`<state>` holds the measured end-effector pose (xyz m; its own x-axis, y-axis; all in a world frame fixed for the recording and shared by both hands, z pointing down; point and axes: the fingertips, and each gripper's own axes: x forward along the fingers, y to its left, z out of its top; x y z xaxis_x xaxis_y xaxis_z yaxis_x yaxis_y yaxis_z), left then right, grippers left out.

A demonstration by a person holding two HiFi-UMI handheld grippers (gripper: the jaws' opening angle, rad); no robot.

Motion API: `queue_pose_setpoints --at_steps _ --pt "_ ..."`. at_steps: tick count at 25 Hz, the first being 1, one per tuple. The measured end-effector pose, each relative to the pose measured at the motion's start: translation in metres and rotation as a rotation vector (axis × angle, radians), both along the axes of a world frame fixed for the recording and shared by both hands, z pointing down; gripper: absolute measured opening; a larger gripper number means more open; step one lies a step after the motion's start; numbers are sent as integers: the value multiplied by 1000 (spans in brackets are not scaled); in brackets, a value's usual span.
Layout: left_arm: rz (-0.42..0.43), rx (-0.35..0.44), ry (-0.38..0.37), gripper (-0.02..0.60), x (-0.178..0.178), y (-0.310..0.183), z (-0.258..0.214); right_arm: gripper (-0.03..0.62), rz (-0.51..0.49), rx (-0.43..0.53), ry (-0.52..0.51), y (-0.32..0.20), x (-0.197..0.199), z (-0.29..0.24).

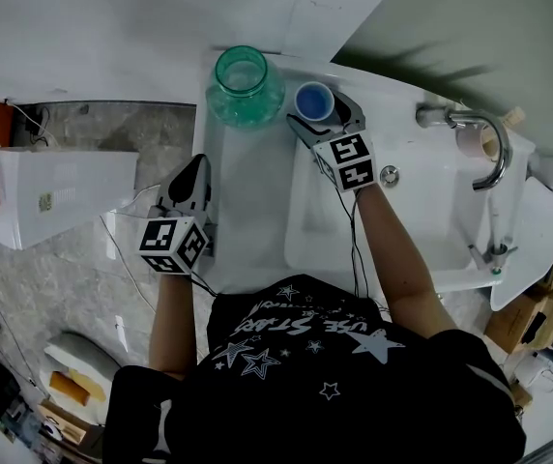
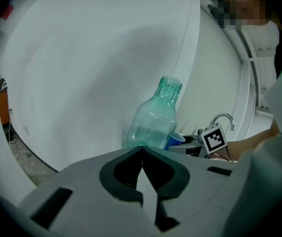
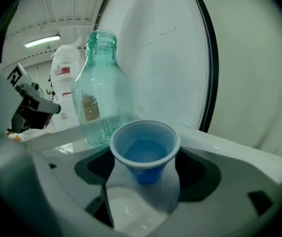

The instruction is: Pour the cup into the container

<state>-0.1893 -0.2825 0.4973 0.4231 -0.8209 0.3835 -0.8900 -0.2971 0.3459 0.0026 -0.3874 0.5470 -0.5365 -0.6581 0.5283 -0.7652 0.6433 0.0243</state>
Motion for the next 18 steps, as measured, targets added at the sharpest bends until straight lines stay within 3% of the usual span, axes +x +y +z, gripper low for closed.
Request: queue_pose_setpoints --at_steps 7,18 --pt "-7 -7 17 10 -2 3 2 336 49 15 25 -5 3 1" --pt "-6 -9 24 10 0 9 3 305 21 21 36 -3 0 1"
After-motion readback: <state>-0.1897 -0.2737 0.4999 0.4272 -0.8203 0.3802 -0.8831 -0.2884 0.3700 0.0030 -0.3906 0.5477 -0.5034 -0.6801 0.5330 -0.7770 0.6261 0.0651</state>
